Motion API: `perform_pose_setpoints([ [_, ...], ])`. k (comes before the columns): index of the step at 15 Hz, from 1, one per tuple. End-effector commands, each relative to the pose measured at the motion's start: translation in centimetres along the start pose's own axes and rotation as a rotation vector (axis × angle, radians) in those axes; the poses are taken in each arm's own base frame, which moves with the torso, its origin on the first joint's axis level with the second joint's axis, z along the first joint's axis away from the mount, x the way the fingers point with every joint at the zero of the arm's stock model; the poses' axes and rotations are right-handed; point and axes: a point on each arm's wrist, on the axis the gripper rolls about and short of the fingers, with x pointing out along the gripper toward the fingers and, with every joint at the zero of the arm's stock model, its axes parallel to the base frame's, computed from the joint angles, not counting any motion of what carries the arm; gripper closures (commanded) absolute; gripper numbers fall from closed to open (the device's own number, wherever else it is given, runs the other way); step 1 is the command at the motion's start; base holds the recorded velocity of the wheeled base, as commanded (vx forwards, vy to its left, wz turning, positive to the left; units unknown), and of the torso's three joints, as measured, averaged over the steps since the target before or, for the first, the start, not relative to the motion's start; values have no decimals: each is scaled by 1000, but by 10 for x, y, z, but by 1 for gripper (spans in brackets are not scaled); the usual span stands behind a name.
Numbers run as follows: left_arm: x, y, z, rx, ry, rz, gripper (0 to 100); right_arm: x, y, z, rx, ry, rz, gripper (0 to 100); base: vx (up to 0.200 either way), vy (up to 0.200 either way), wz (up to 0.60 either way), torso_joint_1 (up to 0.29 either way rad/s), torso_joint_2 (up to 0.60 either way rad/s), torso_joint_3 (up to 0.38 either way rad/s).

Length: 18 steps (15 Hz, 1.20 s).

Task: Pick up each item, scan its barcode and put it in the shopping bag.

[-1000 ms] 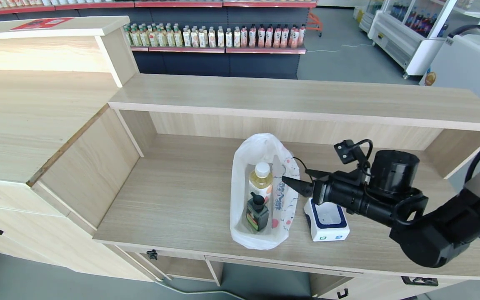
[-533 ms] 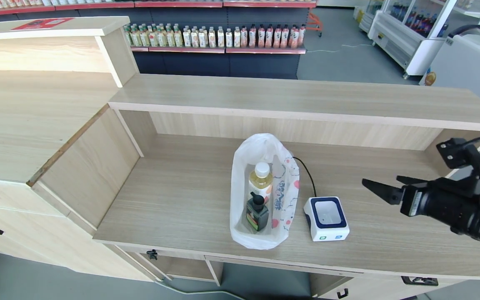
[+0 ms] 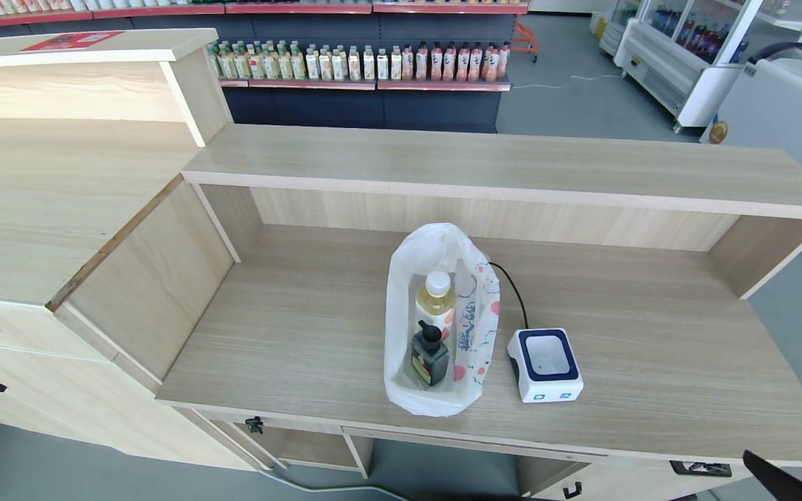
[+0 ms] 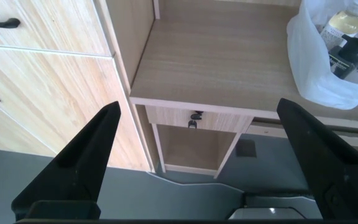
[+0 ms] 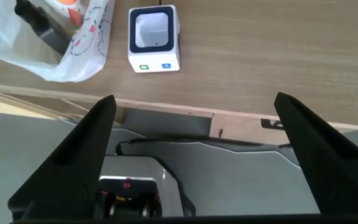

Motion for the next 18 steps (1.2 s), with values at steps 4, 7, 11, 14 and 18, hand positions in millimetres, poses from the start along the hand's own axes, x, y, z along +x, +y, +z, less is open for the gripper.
perform_pose_setpoints([
  [4,0,0,0,0,0,0,0,-59,6,-54,-69,-226,-109,0,0,0,0,0,0,0],
  [7,0,0,0,0,0,0,0,-58,3,-58,9,-206,-187,0,0,0,0,0,0,0],
  [11,0,0,0,0,0,0,0,-58,3,-59,-21,-208,-187,0,0,0,0,0,0,0],
  [14,0,0,0,0,0,0,0,-62,3,-61,-37,-258,-150,0,0,0,0,0,0,0],
  [18,0,0,0,0,0,0,0,-62,3,-61,-21,-264,-150,0,0,0,0,0,0,0],
])
